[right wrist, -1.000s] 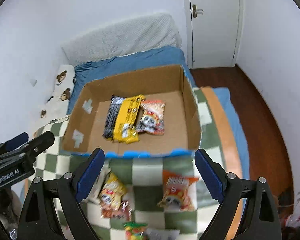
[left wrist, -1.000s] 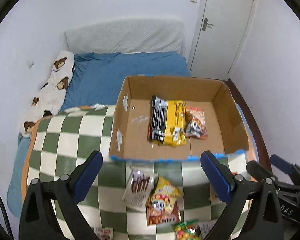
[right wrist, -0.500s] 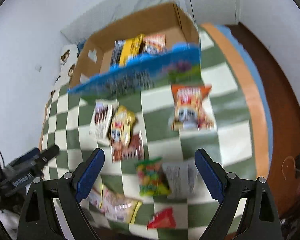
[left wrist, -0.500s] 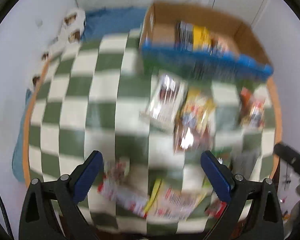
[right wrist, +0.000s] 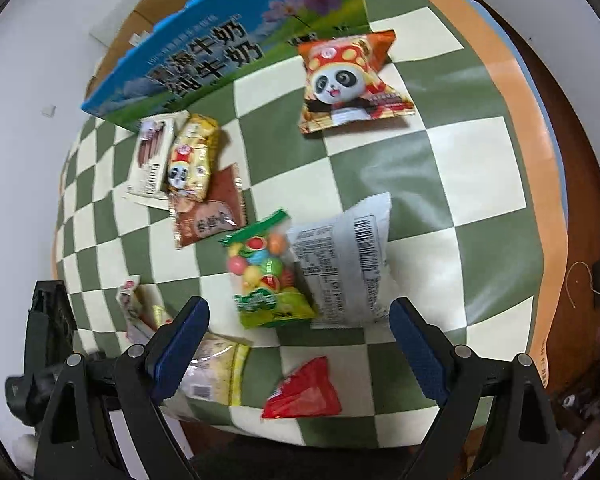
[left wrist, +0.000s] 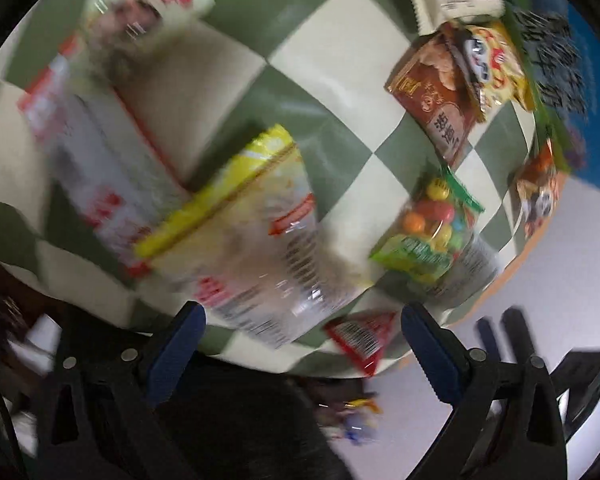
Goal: Organize snacks
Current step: 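Grasp the clear bread bag with left tool while right tool grasps white wafer pack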
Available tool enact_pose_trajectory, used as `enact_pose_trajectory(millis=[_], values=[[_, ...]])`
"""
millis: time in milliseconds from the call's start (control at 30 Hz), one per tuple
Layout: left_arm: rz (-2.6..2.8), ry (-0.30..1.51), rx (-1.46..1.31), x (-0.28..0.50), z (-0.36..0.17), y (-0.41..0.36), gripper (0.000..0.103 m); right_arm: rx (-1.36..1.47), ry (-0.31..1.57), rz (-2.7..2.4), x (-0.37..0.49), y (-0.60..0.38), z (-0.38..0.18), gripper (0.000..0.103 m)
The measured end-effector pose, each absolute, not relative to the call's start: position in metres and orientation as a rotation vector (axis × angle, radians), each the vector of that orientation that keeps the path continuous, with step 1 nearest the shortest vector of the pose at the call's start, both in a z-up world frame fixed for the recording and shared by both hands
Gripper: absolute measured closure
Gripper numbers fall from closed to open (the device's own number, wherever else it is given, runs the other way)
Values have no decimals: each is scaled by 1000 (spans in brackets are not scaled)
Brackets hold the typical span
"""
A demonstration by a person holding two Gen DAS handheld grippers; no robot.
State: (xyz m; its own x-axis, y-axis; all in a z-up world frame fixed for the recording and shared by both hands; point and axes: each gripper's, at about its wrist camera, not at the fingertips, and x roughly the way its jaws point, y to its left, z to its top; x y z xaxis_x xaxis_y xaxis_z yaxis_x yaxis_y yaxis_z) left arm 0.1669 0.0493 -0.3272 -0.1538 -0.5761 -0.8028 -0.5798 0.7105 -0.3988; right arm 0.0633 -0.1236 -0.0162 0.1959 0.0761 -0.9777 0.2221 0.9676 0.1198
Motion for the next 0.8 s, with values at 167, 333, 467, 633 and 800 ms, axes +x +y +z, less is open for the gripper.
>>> enact_pose_trajectory(millis=[167, 333, 467, 633, 800], values=[[90, 1782, -951, 170, -346, 42, 22, 245, 1379, -130, 66, -133, -26, 9], [78, 1715, -643, 190, -334, 28, 43, 208, 1378, -147, 74, -141, -37, 10], [1, 1633, -267, 212, -320, -4, 44, 176, 1407, -137, 83, -141, -55, 18], [-49, 1575, 21, 220, -317, -36, 44, 163, 1448, -132, 84, -147, -77, 45], [-56, 1589, 48, 206, -324, -54, 42, 146, 1485, -129, 67, -157, -77, 48]])
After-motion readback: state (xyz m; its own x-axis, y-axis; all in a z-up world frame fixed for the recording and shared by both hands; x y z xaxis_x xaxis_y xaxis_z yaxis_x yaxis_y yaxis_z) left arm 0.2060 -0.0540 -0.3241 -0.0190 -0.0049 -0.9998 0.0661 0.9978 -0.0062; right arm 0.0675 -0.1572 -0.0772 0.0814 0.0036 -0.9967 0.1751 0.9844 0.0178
